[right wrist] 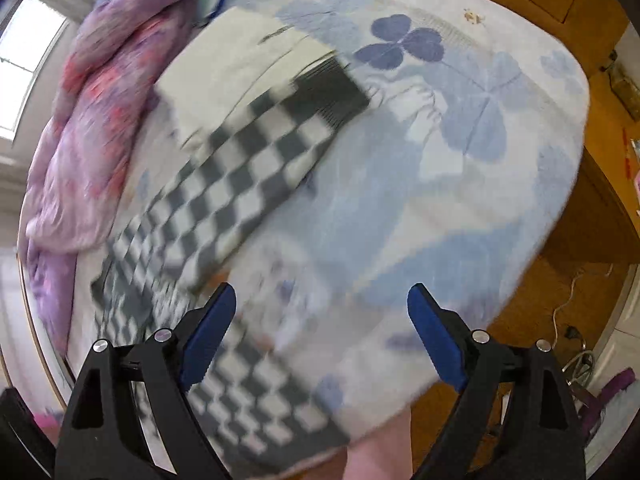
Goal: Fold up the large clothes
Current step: 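Move the right gripper to the grey cuff of the other sleeve, then close the right gripper on the cuff and lift the sleeve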
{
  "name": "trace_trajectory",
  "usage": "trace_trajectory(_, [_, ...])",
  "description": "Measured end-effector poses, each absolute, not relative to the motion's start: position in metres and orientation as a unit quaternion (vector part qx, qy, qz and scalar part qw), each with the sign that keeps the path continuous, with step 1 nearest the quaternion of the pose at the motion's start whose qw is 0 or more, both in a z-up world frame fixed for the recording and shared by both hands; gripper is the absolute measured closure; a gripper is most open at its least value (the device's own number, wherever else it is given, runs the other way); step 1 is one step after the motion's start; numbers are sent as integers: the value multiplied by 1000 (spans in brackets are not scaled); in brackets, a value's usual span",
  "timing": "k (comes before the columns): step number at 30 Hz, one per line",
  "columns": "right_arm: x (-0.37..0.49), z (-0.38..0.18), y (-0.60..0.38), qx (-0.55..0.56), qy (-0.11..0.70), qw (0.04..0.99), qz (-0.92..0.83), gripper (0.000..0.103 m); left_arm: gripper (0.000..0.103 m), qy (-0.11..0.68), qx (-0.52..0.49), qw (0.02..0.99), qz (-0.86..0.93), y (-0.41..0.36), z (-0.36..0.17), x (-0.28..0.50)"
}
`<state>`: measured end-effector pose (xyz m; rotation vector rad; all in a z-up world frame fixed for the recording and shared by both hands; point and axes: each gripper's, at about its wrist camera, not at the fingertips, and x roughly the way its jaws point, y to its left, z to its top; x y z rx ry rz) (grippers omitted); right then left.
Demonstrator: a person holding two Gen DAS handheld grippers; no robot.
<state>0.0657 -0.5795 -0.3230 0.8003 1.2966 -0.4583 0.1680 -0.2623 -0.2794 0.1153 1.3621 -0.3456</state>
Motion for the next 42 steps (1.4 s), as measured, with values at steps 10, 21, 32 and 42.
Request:
trace_trajectory(10, [145,-448,-684,389,588,671,-228,19,97,660,44,746,-79,-294,-399,288])
trace_trajectory(21, [184,-512,-707,390,574,674,-254,19,98,682,65,723,-89,-288,-467,311])
trace_trajectory(32, [175,-472,-703,414,505,717,-244,94,98,702,43,704,-97,-282,-487,324])
trace_trajectory(42, [188,-343,-666,358,430,808,-184,95,98,703,31,705,-89,-283,-503,332])
